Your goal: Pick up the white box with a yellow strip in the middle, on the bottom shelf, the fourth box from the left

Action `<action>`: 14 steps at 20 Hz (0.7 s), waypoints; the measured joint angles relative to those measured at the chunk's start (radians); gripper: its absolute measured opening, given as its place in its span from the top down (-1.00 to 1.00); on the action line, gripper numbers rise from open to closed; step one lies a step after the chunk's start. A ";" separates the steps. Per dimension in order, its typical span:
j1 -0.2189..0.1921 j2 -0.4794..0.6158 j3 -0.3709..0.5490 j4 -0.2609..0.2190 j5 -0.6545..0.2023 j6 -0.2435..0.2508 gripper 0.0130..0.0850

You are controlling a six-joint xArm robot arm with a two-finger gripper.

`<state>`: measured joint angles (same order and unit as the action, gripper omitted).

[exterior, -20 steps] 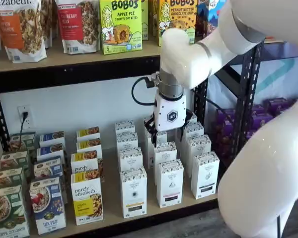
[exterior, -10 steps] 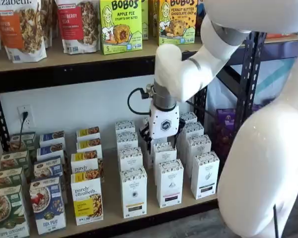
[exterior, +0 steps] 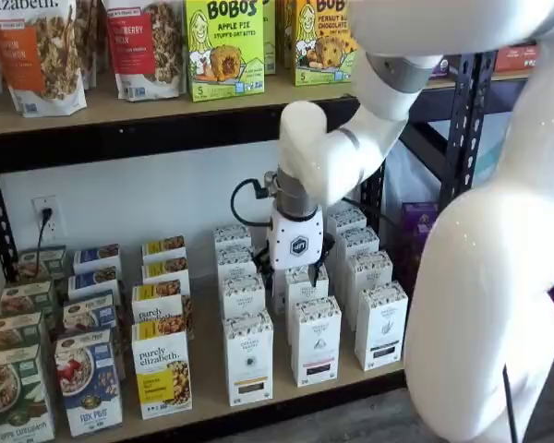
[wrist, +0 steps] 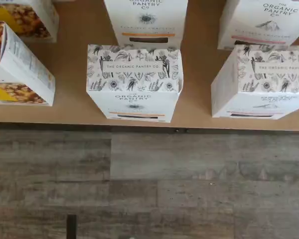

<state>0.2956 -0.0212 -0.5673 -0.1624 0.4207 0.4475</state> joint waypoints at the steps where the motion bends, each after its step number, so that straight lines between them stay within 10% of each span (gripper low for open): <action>1: 0.002 0.023 -0.008 0.001 -0.016 0.001 -1.00; 14: -0.001 0.256 -0.121 -0.082 -0.147 0.083 -1.00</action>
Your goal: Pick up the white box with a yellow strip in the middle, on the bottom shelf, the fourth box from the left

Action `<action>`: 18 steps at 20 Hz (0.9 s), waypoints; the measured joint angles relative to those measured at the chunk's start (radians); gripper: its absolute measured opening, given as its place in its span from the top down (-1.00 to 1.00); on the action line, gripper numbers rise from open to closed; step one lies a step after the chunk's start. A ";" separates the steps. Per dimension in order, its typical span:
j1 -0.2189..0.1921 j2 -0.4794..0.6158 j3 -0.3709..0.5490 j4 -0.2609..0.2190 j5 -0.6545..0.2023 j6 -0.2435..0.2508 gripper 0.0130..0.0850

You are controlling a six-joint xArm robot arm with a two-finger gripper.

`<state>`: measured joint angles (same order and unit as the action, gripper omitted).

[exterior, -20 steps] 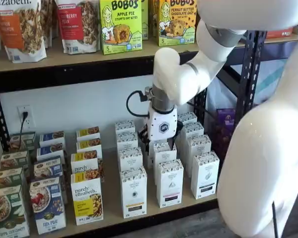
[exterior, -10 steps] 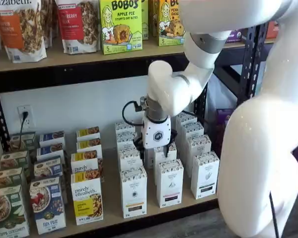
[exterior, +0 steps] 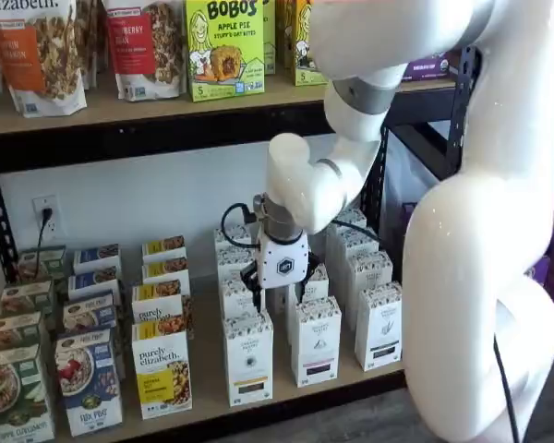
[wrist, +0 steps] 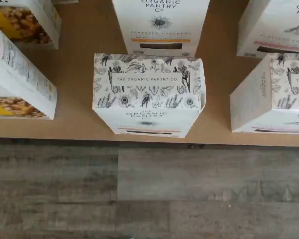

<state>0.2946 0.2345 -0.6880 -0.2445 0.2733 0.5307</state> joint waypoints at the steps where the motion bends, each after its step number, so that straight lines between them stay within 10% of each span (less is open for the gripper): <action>1: 0.000 0.015 -0.012 -0.012 -0.001 0.011 -1.00; 18: -0.019 0.219 -0.173 -0.065 -0.056 0.046 -1.00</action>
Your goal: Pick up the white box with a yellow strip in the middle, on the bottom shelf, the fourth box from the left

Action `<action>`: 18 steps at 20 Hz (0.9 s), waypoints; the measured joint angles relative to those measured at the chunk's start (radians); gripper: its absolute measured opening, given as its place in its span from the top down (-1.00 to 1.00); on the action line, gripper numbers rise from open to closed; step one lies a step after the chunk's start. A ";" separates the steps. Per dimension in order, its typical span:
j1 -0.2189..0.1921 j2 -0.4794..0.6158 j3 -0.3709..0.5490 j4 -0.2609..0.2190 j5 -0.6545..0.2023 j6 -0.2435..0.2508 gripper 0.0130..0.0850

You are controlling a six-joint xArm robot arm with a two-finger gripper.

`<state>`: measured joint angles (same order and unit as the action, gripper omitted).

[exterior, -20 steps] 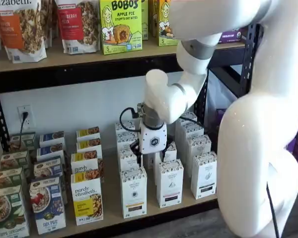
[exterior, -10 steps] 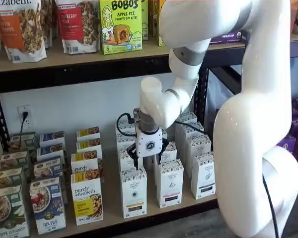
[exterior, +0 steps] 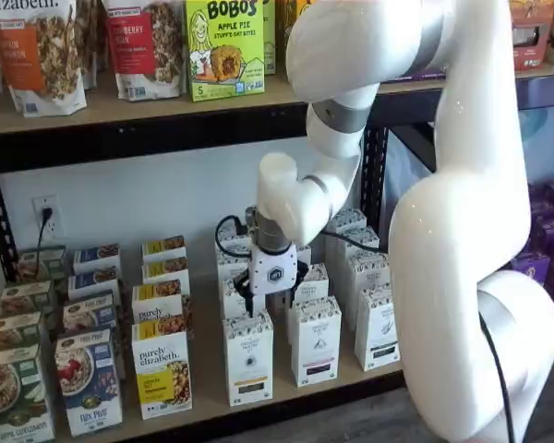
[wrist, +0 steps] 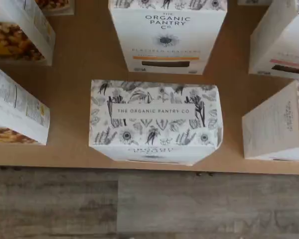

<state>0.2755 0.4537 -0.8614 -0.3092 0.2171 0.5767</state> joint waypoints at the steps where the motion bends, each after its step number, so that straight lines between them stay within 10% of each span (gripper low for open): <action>1: -0.001 0.009 -0.006 0.005 -0.004 -0.006 -1.00; 18: -0.011 0.182 -0.181 0.032 -0.030 -0.043 -1.00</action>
<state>0.2642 0.6360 -1.0420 -0.2771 0.1873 0.5338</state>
